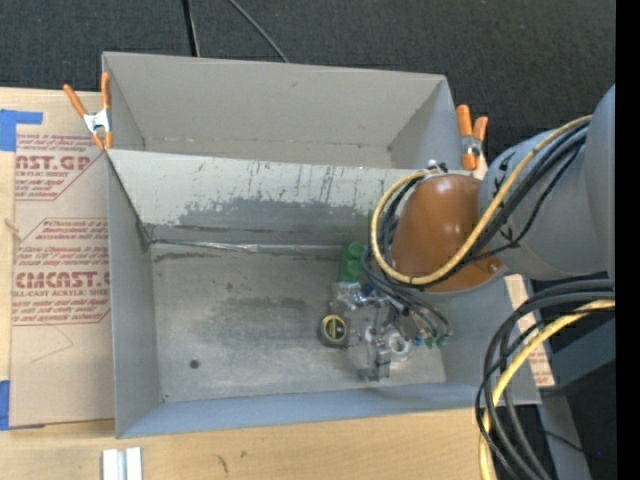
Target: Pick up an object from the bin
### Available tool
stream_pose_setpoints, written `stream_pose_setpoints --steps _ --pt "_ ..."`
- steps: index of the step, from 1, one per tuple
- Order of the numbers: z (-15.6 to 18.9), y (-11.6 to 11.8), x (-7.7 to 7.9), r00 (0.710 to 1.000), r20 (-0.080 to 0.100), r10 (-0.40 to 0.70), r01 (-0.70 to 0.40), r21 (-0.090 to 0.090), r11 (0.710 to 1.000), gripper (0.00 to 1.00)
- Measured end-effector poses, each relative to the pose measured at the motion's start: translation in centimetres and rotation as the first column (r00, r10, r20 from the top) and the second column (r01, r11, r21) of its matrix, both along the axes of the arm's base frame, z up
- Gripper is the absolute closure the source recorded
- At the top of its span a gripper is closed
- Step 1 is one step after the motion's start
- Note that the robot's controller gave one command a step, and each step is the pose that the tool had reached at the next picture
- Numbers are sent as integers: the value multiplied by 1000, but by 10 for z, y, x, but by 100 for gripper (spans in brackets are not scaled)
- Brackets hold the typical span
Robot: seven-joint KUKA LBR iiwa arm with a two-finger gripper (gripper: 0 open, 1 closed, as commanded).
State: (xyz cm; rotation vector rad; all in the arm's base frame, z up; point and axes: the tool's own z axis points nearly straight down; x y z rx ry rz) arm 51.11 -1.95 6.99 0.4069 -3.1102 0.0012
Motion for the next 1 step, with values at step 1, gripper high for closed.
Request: stream_pose_setpoints --steps 1 --pt "1 2 2 1000 4 1 -1 2 1000 100"
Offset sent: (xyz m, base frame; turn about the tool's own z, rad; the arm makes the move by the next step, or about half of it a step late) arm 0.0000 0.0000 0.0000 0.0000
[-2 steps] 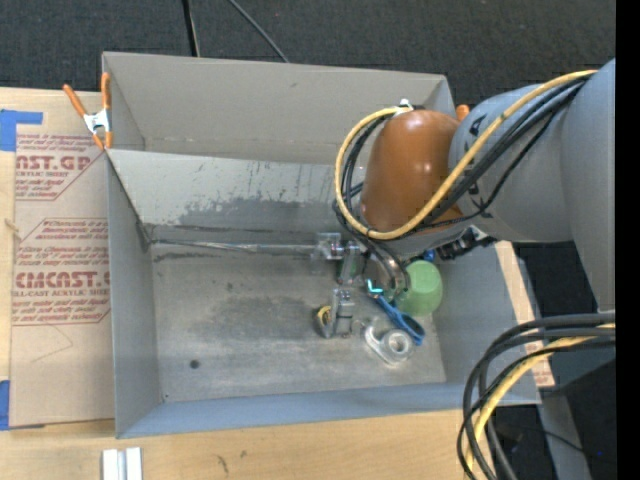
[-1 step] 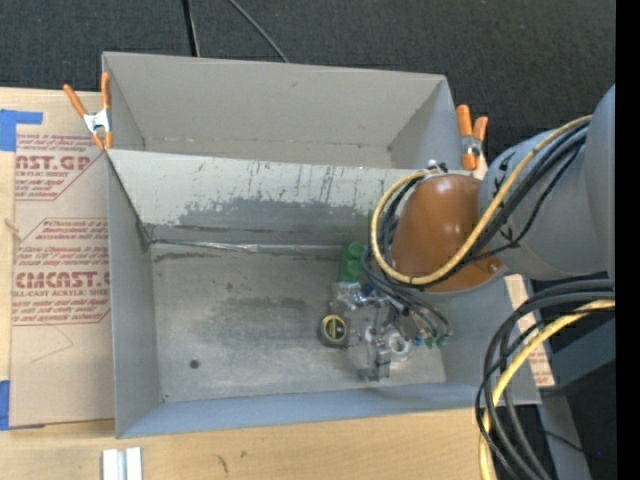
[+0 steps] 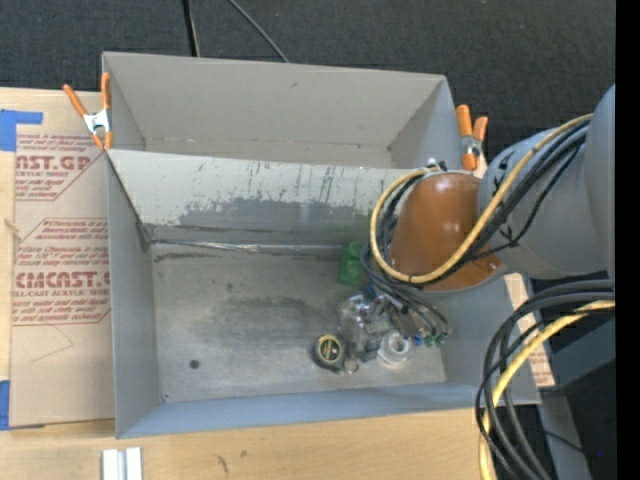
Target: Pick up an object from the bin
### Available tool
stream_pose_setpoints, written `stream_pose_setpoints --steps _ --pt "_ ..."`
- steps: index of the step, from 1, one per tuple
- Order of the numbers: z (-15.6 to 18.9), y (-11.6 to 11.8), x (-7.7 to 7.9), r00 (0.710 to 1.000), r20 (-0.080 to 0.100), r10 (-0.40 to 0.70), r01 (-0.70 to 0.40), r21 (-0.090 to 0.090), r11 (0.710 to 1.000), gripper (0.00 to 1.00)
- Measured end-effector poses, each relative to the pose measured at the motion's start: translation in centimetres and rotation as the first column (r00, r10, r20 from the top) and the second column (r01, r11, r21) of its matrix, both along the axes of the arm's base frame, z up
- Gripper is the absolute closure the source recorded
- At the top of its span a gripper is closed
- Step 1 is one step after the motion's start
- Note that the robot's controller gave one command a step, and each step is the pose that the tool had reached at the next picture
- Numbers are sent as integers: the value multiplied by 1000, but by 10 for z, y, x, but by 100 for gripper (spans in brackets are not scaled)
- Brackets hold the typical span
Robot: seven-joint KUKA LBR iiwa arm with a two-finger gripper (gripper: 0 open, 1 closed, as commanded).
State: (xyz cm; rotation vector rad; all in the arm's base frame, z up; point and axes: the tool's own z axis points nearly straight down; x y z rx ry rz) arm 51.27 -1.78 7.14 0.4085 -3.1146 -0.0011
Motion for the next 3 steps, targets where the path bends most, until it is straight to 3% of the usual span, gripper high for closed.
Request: stream_pose_setpoints --steps 1,2,3 --pt "0 0 0 1000 0 0 0 0 1000 0" --pt "-2 49 -12 974 -1 228 -228 2 974 0" --pt "-2 48 -11 974 0 226 -226 1 974 100"
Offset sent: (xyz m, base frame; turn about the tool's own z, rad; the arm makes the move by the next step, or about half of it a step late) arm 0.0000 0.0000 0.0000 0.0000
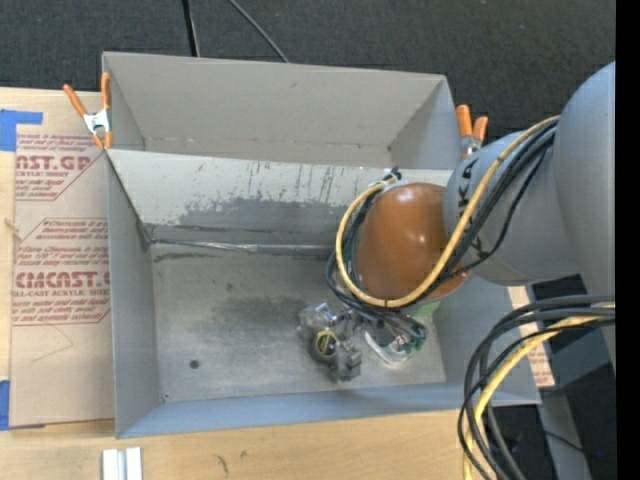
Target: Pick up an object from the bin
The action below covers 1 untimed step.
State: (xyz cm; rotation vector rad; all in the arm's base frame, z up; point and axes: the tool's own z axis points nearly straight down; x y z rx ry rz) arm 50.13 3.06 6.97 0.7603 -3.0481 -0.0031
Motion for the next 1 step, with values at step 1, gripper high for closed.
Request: stream_pose_setpoints --steps 1 --pt "173 -46 16 984 10 178 -178 -4 984 100"
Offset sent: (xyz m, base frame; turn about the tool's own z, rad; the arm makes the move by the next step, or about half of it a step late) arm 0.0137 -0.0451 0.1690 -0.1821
